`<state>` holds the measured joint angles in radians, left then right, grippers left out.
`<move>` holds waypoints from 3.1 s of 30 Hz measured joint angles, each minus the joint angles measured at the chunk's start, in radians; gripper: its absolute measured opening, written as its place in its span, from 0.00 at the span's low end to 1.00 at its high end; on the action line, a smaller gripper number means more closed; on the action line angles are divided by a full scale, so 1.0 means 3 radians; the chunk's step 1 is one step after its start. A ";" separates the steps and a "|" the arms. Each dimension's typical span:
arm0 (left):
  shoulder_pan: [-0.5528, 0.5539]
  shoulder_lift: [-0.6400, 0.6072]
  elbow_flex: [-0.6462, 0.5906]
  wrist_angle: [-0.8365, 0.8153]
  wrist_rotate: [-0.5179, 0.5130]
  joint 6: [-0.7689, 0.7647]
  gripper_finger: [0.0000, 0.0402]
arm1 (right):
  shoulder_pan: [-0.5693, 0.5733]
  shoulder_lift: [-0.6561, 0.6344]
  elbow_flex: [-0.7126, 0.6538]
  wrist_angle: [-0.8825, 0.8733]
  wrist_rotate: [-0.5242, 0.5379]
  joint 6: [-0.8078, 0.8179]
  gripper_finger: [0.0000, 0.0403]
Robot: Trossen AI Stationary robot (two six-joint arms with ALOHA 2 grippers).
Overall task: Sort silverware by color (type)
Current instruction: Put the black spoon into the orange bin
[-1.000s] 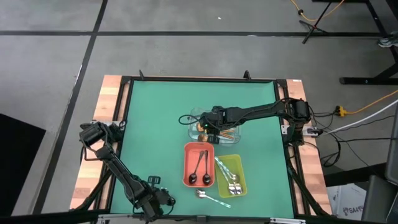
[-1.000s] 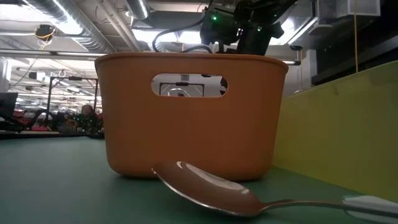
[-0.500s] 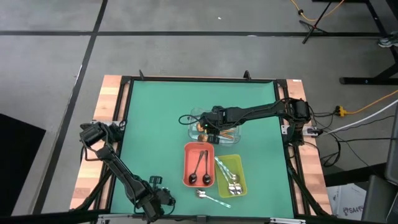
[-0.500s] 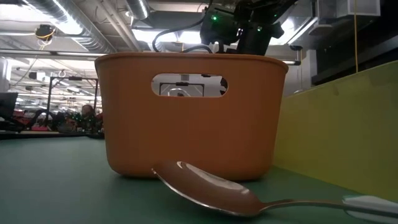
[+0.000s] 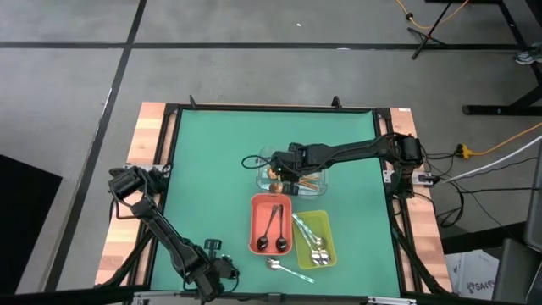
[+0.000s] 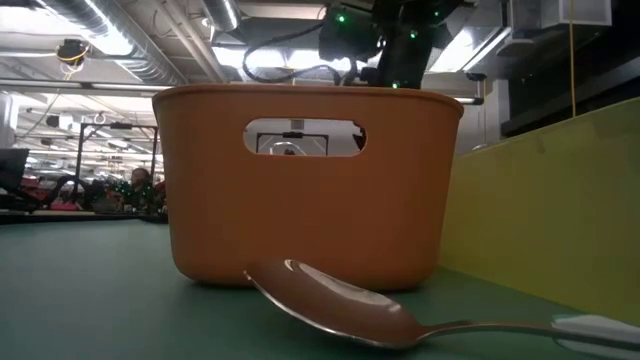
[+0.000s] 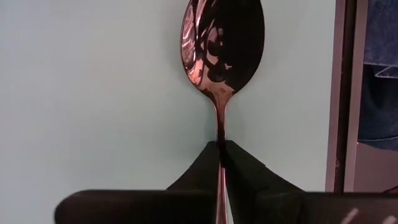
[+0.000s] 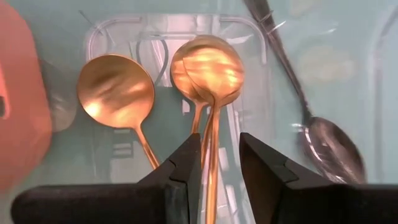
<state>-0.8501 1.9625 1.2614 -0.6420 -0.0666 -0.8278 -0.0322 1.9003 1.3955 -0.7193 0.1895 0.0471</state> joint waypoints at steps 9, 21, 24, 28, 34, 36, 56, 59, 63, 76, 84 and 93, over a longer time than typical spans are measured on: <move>0.0052 0.0015 0.0536 -0.0752 -0.0033 0.0450 0.01 | 0.0027 0.0000 0.0450 -0.0609 0.0004 -0.0014 0.25; 0.0358 0.0004 0.1457 -0.2022 -0.0571 0.1532 0.01 | 0.0339 0.0000 0.1139 -0.1576 0.0006 -0.0226 0.25; 0.0485 0.0000 0.1571 -0.2064 -0.0753 0.1942 0.01 | 0.0449 0.0000 0.1268 -0.1730 0.0005 -0.0264 0.25; 0.0691 -0.0001 0.1642 -0.2045 -0.0919 0.2543 0.01 | 0.0583 -0.0010 0.1370 -0.1903 0.0004 -0.0262 0.25; 0.1040 -0.0001 0.1640 -0.1905 -0.1040 0.3395 0.01 | 0.0782 -0.0210 0.1371 -0.2026 0.0004 -0.0139 0.25; 0.1155 -0.0001 0.1640 -0.1785 -0.1039 0.3650 0.01 | 0.0842 -0.0297 0.1371 -0.2056 0.0004 -0.0081 0.25; 0.1693 0.0006 0.1640 -0.0795 -0.0397 0.5577 0.01 | 0.1681 -0.1021 0.1366 -0.2324 0.0590 0.0640 0.25; 0.1709 0.0052 0.1641 -0.0766 -0.0271 0.5693 0.01 | 0.1819 -0.1021 0.1365 -0.2335 0.0771 0.0770 0.25; 0.1719 0.0111 0.1605 -0.0699 -0.0234 0.5718 0.01 | 0.1979 -0.1027 0.1301 -0.2307 0.0875 0.0913 0.25; 0.1727 0.0117 0.1097 -0.0241 -0.0232 0.5859 0.01 | 0.2158 -0.1061 0.0576 -0.2100 0.0970 0.1584 0.25; 0.1728 0.0117 0.0766 0.0052 -0.0231 0.5856 0.01 | 0.2161 -0.1059 0.0490 -0.1786 0.0730 0.1692 0.25; 0.1729 0.0117 0.0495 0.0215 -0.0231 0.5855 0.01 | 0.2161 -0.1059 0.0490 -0.1569 0.0581 0.1690 0.25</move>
<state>-0.3313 1.9976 1.4100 -0.5775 -0.1360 0.9287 0.6162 1.5826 1.5425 -1.1900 0.3637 0.5541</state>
